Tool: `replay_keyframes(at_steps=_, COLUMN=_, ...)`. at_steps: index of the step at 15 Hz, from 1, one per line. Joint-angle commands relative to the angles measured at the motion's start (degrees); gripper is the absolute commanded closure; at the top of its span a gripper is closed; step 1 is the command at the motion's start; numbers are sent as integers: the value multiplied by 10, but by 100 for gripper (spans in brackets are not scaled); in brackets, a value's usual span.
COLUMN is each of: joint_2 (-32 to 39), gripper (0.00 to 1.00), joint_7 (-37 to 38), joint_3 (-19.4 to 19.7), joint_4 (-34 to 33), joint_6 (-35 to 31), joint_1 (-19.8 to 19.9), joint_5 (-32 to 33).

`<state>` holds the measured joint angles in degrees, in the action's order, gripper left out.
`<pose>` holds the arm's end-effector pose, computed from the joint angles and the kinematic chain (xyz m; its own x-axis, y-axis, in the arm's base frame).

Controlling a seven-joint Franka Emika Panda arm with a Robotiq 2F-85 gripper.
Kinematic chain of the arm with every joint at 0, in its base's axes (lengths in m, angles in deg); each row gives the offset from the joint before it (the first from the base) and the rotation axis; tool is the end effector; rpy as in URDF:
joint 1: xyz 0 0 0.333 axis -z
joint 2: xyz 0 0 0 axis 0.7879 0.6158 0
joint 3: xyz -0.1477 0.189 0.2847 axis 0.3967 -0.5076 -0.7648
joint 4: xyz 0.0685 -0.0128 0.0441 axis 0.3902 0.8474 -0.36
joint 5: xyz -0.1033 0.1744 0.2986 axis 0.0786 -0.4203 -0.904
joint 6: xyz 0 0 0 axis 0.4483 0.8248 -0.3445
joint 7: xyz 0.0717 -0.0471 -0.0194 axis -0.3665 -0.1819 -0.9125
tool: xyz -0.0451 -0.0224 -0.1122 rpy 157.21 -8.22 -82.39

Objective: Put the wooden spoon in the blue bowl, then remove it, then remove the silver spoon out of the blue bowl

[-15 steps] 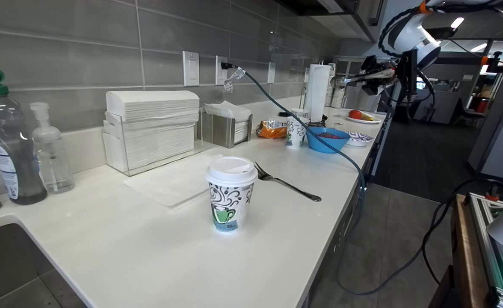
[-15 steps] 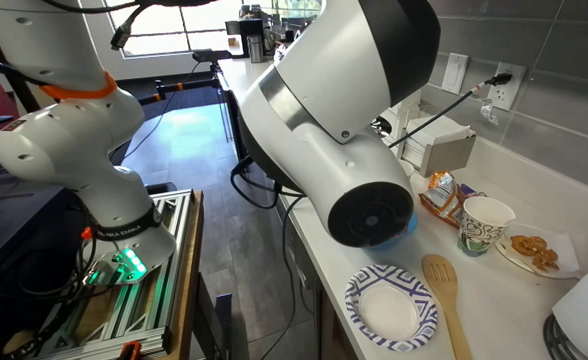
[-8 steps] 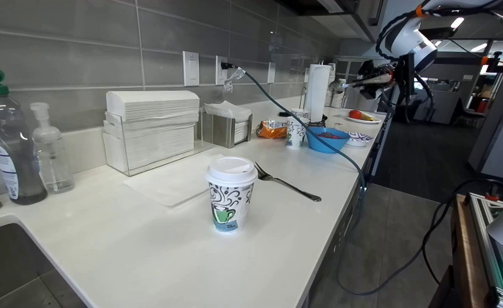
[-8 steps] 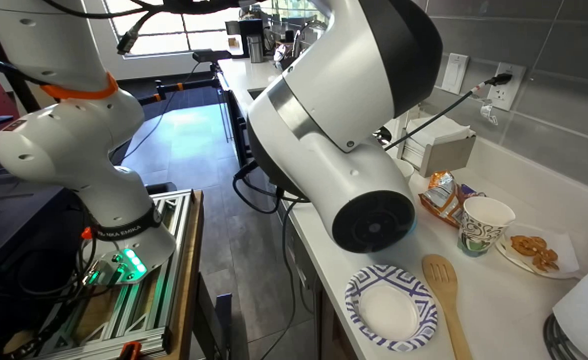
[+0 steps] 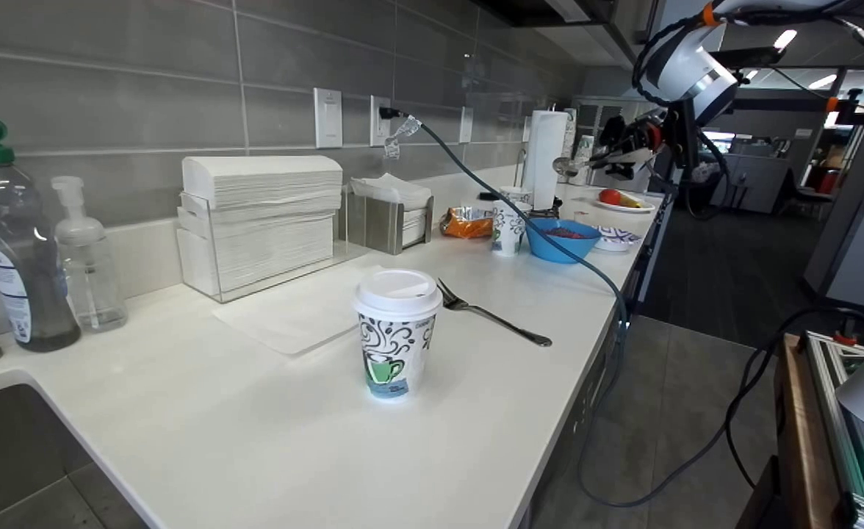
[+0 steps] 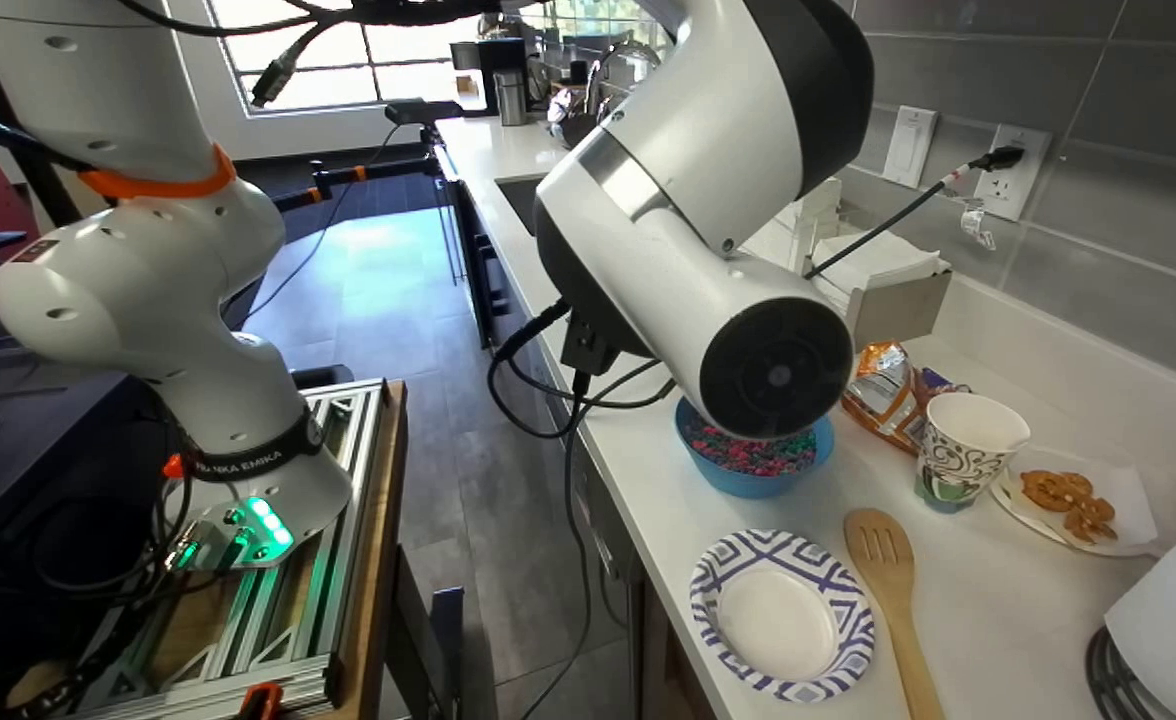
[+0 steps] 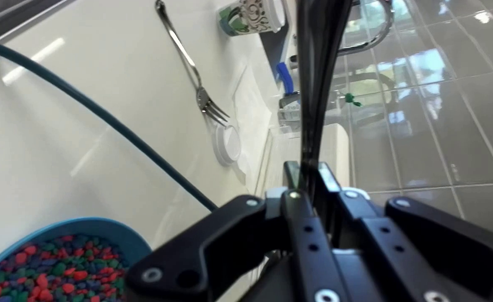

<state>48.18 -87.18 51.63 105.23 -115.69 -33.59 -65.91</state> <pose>0.4410 -0.1752 0.4052 0.9227 -0.3015 -0.2403 -0.3208 -0.2545 -0.9123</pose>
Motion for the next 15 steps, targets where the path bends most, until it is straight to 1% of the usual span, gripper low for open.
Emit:
replay_keyframes(at_steps=1, joint_2=-59, gripper=97, joint_7=59, joint_3=-26, joint_4=34, joint_6=-111, joint_1=-44, joint_5=60)
replay_keyframes(at_steps=4, joint_2=-104, gripper=97, joint_7=106, joint_3=-58, joint_4=59, joint_6=-204, joint_1=-76, joint_5=117)
replay_keyframes(at_steps=6, joint_2=-134, gripper=97, joint_7=149, joint_3=-79, joint_4=75, joint_6=-254, joint_1=-93, joint_5=168)
replay_keyframes(at_steps=11, joint_2=-203, gripper=97, joint_7=254, joint_3=-128, joint_4=123, joint_6=-381, joint_1=-118, joint_5=300)
replay_keyframes(at_steps=13, joint_2=-221, gripper=97, joint_7=282, joint_3=-142, joint_4=136, joint_6=-385, joint_1=-128, joint_5=355)
replay_keyframes(at_steps=14, joint_2=-228, gripper=97, joint_7=284, joint_3=-147, joint_4=142, joint_6=-382, joint_1=-134, joint_5=376)
replay_keyframes(at_steps=15, joint_2=-233, gripper=97, joint_7=277, joint_3=-151, joint_4=146, joint_6=-364, joint_1=-142, joint_5=393)
